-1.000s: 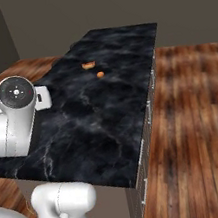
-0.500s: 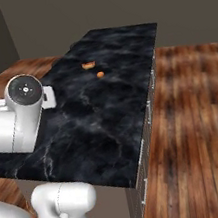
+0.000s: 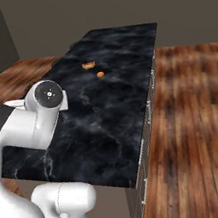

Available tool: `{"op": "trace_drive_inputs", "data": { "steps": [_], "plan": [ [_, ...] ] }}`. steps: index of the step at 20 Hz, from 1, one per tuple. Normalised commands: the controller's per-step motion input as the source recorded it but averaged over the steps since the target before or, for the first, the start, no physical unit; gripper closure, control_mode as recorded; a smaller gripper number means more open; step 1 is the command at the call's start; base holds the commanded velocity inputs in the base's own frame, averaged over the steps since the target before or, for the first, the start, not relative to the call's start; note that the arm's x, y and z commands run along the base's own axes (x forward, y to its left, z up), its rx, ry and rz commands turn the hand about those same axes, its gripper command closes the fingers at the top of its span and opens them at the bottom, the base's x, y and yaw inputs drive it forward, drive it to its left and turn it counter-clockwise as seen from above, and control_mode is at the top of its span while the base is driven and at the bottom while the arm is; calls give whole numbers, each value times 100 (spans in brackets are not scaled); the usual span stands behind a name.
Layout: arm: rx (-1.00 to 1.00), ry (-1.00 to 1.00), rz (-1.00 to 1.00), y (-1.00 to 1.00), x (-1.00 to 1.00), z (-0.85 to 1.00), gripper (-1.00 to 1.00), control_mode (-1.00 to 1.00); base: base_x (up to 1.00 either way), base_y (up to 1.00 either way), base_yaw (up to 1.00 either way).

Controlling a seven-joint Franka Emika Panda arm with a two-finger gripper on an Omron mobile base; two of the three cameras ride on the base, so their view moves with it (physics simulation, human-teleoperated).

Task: Move the mayonnaise and shaker from the cabinet to the dining counter.

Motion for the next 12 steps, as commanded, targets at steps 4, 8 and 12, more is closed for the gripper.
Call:
{"op": "trace_drive_inputs", "data": {
  "steps": [4, 8, 12],
  "plan": [
    [-2, 0, 0, 0, 54, -49, 100, -100, 0, 0, 0],
    [-12, 0, -3, -2, 60, -51, 100, -100, 0, 0, 0],
    [-13, 0, -5, -6, 49, -48, 100, -100, 0, 0, 0]
  ]
}}
